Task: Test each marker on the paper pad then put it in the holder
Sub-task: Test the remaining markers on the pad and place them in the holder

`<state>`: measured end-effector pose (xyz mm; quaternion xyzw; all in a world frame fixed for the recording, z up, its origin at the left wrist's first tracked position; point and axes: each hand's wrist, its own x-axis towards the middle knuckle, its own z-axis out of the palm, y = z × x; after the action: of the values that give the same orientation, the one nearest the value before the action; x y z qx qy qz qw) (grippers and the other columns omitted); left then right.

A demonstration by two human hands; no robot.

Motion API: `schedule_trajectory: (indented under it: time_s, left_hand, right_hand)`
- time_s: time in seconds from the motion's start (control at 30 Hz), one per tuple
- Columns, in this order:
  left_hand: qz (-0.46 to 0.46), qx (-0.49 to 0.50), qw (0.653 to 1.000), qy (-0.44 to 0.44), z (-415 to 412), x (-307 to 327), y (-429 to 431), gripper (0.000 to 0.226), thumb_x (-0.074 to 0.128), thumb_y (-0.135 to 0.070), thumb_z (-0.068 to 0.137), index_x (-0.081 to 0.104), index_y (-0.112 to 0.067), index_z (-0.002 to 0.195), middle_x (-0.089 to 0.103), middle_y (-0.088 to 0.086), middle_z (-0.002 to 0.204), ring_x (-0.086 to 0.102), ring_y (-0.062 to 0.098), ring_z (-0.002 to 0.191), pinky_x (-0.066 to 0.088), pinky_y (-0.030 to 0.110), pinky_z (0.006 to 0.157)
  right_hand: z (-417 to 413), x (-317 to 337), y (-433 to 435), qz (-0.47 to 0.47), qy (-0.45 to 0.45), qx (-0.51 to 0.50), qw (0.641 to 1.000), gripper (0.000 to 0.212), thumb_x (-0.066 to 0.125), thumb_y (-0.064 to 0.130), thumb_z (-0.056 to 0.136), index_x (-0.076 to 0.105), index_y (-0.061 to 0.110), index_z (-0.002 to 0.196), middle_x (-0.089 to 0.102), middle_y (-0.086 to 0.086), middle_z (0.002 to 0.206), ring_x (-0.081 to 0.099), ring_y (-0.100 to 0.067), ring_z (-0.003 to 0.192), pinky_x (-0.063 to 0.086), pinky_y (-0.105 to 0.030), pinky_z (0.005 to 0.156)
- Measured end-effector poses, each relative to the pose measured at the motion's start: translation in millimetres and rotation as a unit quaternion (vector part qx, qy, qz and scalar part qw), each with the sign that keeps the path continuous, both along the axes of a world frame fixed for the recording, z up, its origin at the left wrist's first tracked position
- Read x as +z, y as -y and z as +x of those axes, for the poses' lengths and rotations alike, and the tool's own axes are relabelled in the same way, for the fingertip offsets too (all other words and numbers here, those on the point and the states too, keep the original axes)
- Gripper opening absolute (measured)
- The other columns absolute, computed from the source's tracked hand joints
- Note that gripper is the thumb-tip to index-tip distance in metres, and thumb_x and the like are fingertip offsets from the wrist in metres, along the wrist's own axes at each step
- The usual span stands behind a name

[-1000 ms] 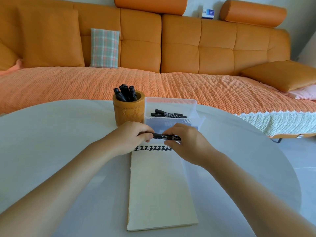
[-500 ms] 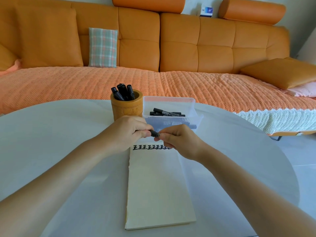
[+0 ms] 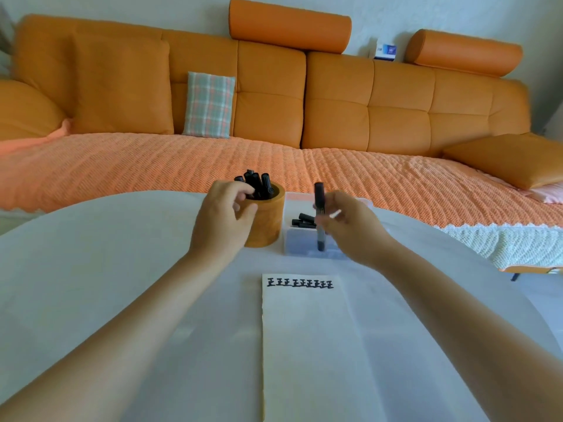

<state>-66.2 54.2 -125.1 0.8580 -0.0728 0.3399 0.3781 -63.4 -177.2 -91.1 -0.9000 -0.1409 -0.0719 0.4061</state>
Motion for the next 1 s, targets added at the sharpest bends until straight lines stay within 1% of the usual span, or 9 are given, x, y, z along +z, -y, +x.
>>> schedule_trajectory:
  time_s: [0.13, 0.27, 0.4, 0.53, 0.6, 0.7, 0.77, 0.9, 1.0]
  left_hand:
    - [-0.05, 0.02, 0.992, -0.11, 11, -9, -11, 0.06, 0.07, -0.03, 0.084, 0.041, -0.017, 0.134, 0.042, 0.001, 0.127, 0.048, 0.021, 0.114, 0.048, 0.042, 0.095]
    - [-0.045, -0.009, 0.981, -0.189, 16, -5, -13, 0.084, 0.066, -0.042, 0.087, 0.019, -0.017, 0.152, 0.027, 0.004, 0.151, 0.033, 0.022, 0.137, 0.036, 0.039, 0.106]
    - [-0.051, -0.044, 0.979, -0.194, 21, -2, -16, 0.068, 0.064, -0.042, 0.088, 0.034, -0.023, 0.146, 0.037, 0.002, 0.142, 0.042, 0.019, 0.129, 0.036, 0.032, 0.094]
    - [-0.062, -0.051, 0.978, -0.193, 24, 0, -19, 0.053, 0.064, -0.041, 0.088, 0.048, -0.026, 0.136, 0.045, 0.001, 0.132, 0.049, 0.015, 0.115, 0.036, 0.029, 0.088]
    - [-0.063, -0.046, 0.98, -0.186, 25, 0, -20, 0.054, 0.065, -0.041, 0.088, 0.048, -0.025, 0.137, 0.045, 0.002, 0.132, 0.05, 0.018, 0.119, 0.038, 0.029, 0.09]
    - [-0.065, -0.039, 0.982, -0.175, 26, 0, -21, 0.054, 0.065, -0.04, 0.088, 0.048, -0.024, 0.137, 0.047, 0.002, 0.132, 0.05, 0.018, 0.119, 0.037, 0.028, 0.089]
    - [-0.068, -0.027, 0.983, -0.17, 27, -1, -21, 0.058, 0.066, -0.041, 0.088, 0.047, -0.021, 0.139, 0.047, 0.002, 0.133, 0.05, 0.018, 0.119, 0.038, 0.027, 0.088]
    - [-0.066, -0.015, 0.983, -0.169, 29, -2, -20, 0.064, 0.067, -0.042, 0.087, 0.044, -0.016, 0.141, 0.046, 0.003, 0.136, 0.05, 0.019, 0.12, 0.039, 0.027, 0.088]
    - [-0.06, -0.013, 0.985, -0.164, 32, -3, -20, 0.064, 0.067, -0.043, 0.087, 0.045, -0.015, 0.14, 0.047, 0.004, 0.136, 0.05, 0.019, 0.121, 0.04, 0.028, 0.088]
  right_hand:
    - [27, 32, -30, 0.017, 0.079, -0.027, 0.996, 0.013, 0.057, 0.021, 0.097, 0.061, 0.025, 0.108, 0.064, 0.012, 0.097, 0.065, -0.015, 0.086, 0.04, -0.026, 0.065]
    - [54, 52, -61, 0.051, 0.119, -0.044, 0.991, 0.012, 0.058, 0.02, 0.097, 0.059, 0.024, 0.108, 0.067, 0.008, 0.102, 0.067, -0.017, 0.089, 0.039, -0.024, 0.062]
    - [71, 49, -88, -0.017, 0.104, -0.034, 0.994, 0.015, 0.062, 0.017, 0.093, 0.066, 0.015, 0.108, 0.069, 0.002, 0.101, 0.064, -0.016, 0.092, 0.044, -0.021, 0.066]
    - [77, 37, -97, -0.132, 0.015, -0.048, 0.99, 0.014, 0.056, 0.014, 0.091, 0.068, 0.01, 0.096, 0.067, -0.007, 0.086, 0.058, -0.023, 0.072, 0.044, -0.029, 0.057]
    - [76, 37, -97, -0.113, -0.003, -0.053, 0.992, 0.02, 0.051, 0.02, 0.094, 0.06, 0.009, 0.079, 0.056, -0.004, 0.067, 0.046, -0.019, 0.057, 0.032, -0.024, 0.047]
    - [77, 38, -97, -0.083, -0.01, -0.068, 0.994, 0.046, 0.043, 0.04, 0.101, 0.038, 0.015, 0.063, 0.036, 0.001, 0.056, 0.033, -0.016, 0.05, 0.024, -0.026, 0.048]
    - [78, 36, -98, -0.134, -0.023, -0.073, 0.988, 0.052, 0.042, 0.048, 0.102, 0.042, 0.015, 0.062, 0.038, 0.001, 0.055, 0.035, -0.017, 0.05, 0.026, -0.027, 0.049]
    - [77, 28, -93, -0.155, -0.113, -0.035, 0.981, 0.037, 0.042, 0.045, 0.103, 0.062, 0.016, 0.091, 0.049, -0.002, 0.069, 0.04, -0.015, 0.056, 0.03, -0.027, 0.05]
    - [77, 24, -85, -0.171, -0.107, 0.02, 0.979, 0.031, 0.046, 0.037, 0.103, 0.058, 0.022, 0.128, 0.061, -0.003, 0.097, 0.05, -0.016, 0.071, 0.036, -0.028, 0.056]
